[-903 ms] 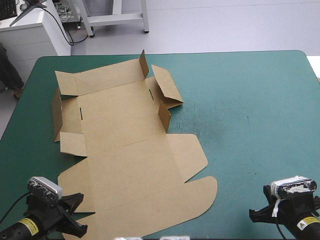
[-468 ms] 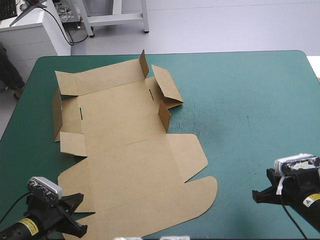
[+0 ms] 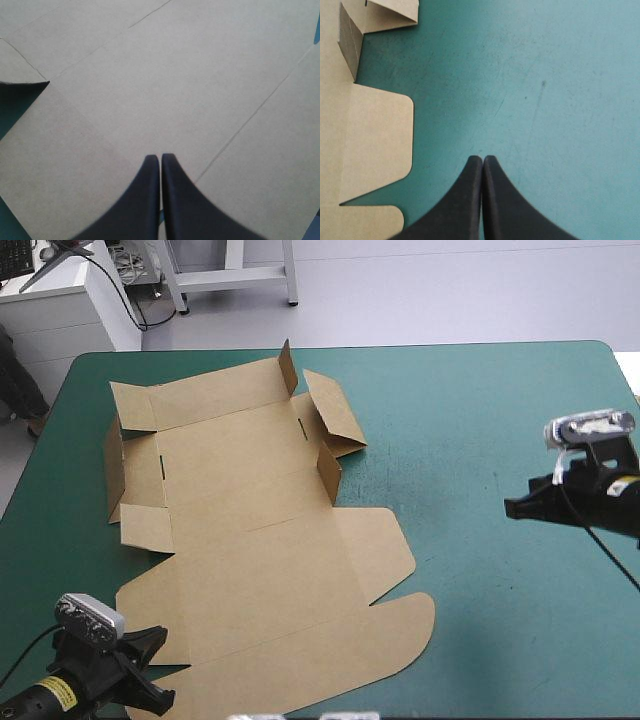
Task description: Fold the box
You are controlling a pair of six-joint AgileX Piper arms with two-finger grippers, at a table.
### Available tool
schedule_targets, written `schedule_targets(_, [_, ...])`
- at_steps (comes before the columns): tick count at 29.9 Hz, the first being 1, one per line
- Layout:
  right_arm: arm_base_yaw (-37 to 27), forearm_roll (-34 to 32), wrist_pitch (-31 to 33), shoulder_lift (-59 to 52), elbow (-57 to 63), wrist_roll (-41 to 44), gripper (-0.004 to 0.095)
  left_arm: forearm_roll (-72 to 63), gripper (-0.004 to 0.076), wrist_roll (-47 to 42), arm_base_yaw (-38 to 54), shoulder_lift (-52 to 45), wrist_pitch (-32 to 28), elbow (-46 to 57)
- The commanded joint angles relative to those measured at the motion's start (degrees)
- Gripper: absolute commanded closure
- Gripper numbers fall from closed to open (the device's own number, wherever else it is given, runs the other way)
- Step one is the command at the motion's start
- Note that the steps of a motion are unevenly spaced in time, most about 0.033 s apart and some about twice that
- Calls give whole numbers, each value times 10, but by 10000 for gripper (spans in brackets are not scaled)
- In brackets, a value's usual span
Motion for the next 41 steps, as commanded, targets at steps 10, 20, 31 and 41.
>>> schedule_targets(10, [90,30,21,202,-260,7,904,-11,732,-1,-1,5,-35,-14])
schedule_targets(20, [244,-57,10,360,-384,75,905,-11,732,-2,-1,5,-35,-14])
schedule_targets(31, [293,-58,16,461,-479,86,903,-11,732,-2,-1,5,-35,-14])
schedule_targets(41, [299,-80,59,485,-478,86,578,-11,732,-2,-1,5,-36,-14])
